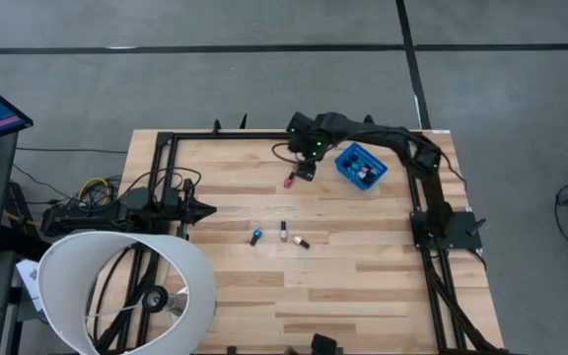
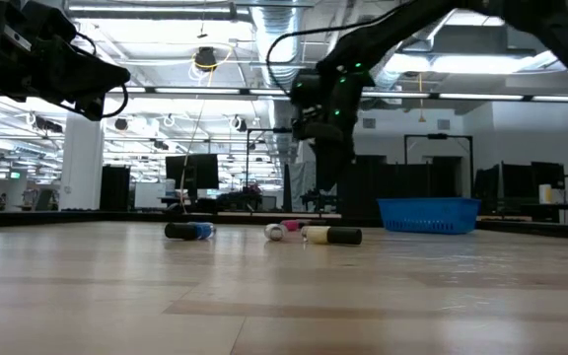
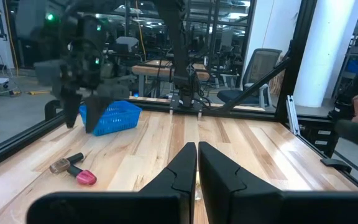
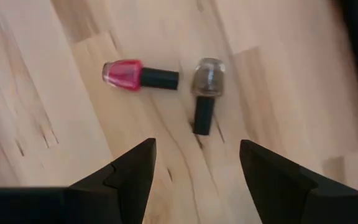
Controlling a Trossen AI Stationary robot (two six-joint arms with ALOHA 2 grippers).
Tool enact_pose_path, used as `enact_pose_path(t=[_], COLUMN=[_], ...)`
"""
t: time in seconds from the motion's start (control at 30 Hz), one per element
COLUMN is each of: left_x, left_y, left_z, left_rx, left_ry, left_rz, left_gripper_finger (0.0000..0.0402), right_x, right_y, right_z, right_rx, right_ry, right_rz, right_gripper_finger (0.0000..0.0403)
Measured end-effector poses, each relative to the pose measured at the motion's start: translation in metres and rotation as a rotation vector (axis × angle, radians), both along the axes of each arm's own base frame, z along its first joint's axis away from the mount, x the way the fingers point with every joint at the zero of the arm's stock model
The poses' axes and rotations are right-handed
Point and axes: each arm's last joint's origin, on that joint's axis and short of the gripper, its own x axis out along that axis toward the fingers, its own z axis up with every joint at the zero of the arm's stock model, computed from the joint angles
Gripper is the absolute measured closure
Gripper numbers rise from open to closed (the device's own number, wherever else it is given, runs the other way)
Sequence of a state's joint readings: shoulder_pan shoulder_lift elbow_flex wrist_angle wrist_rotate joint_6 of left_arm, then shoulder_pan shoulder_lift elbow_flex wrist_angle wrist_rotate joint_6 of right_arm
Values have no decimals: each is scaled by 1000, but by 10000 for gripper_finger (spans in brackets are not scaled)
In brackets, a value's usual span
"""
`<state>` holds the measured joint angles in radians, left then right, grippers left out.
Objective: Pick & Place Nail Polish
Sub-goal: Put the brown nail polish bottle into the blue bin
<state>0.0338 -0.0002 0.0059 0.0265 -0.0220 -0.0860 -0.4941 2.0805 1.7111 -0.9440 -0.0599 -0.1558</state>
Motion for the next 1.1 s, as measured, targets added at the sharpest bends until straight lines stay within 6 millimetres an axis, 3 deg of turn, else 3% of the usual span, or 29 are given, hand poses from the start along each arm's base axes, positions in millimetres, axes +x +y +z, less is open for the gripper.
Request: enact_pose_path(t=[0.2, 0.53, 0.7, 0.87, 1.1], left_x=[0, 0, 0, 0, 0], left_y=[0, 0, 0, 0, 0], left_z=[0, 0, 0, 0, 0], left_rx=[0, 0, 0, 0, 0], left_ry=[0, 0, 0, 0, 0], left_rz=[0, 0, 0, 0, 0], left_gripper_finger=[390, 390, 390, 390, 390], right_x=[13, 18, 18, 18, 15], right_y=[-3, -11, -13, -13, -18], right_z=[-18, -59, -68, -68, -69], right_rx=[13, 48, 60, 47, 48], right_ry=[41, 114, 134, 140, 141], right_rz=[44, 61, 61, 81, 67], right_gripper_finger=[178, 182, 193, 226, 312])
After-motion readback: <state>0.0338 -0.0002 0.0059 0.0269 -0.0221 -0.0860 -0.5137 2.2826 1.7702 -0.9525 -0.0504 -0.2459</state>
